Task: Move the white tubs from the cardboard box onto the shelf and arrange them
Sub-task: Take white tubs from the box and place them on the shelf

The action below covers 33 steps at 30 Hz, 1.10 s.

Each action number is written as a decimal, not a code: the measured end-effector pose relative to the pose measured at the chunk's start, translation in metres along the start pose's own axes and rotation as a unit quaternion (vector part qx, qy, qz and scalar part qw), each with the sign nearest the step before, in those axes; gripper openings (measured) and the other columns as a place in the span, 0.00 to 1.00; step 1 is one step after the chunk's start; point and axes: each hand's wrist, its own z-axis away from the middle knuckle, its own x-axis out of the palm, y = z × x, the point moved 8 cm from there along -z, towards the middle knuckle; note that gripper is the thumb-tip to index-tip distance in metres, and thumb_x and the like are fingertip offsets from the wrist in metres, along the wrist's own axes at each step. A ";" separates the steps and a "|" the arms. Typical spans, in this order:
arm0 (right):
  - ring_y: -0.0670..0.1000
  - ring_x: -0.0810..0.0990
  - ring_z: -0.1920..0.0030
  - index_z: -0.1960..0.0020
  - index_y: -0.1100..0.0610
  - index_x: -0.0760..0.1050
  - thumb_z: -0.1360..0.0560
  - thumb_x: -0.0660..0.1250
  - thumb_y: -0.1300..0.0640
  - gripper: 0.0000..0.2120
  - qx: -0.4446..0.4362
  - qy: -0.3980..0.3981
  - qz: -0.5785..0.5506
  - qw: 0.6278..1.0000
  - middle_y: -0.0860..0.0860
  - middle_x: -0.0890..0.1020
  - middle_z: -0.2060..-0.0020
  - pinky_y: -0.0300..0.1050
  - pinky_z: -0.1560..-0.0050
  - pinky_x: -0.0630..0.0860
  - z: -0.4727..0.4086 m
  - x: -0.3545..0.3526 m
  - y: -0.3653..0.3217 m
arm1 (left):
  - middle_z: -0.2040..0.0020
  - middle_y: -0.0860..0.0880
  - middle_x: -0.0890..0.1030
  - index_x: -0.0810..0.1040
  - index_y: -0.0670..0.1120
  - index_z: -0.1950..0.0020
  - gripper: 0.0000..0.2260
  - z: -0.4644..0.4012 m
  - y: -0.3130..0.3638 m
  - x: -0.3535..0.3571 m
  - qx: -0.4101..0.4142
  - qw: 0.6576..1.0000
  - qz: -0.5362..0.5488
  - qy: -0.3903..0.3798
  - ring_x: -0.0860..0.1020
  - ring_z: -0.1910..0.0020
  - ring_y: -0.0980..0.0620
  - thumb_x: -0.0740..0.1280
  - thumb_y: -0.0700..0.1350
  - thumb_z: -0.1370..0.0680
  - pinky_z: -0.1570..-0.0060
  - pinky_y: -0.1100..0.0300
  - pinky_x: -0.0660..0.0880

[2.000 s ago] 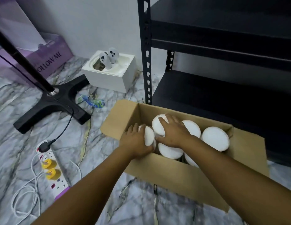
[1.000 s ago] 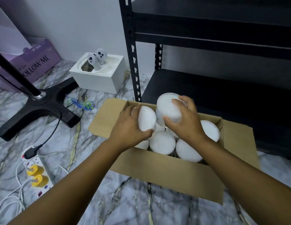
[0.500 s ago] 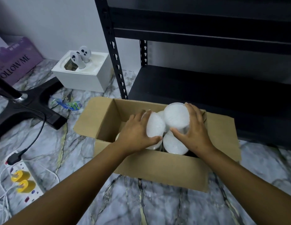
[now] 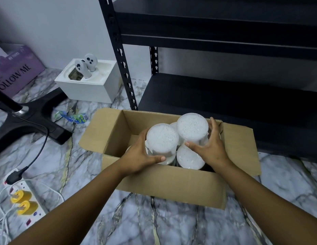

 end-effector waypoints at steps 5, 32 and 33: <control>0.39 0.66 0.38 0.28 0.47 0.56 0.35 0.79 0.55 0.44 0.014 -0.029 -0.020 0.999 0.38 0.67 0.38 0.32 0.42 0.66 0.002 0.009 0.003 | 0.33 0.58 0.63 0.54 0.53 0.26 0.43 -0.005 0.004 0.005 0.001 0.999 0.033 -0.008 0.65 0.33 0.58 0.77 0.51 0.33 0.34 0.62 0.64; 0.38 0.70 0.41 0.32 0.44 0.59 0.36 0.79 0.55 0.41 0.077 0.029 -0.016 0.996 0.34 0.68 0.43 0.29 0.48 0.70 0.064 -0.087 -0.183 | 0.39 0.63 0.69 0.61 0.56 0.31 0.39 0.075 0.172 -0.093 -0.031 0.982 0.164 0.091 0.69 0.39 0.68 0.79 0.45 0.35 0.44 0.70 0.71; 0.39 0.70 0.40 0.33 0.43 0.58 0.37 0.80 0.55 0.41 0.079 0.026 -0.020 0.996 0.37 0.69 0.41 0.32 0.46 0.71 0.070 -0.094 -0.201 | 0.38 0.63 0.69 0.61 0.56 0.31 0.39 0.083 0.189 -0.100 -0.031 0.981 0.170 0.089 0.70 0.38 0.67 0.80 0.45 0.35 0.42 0.66 0.72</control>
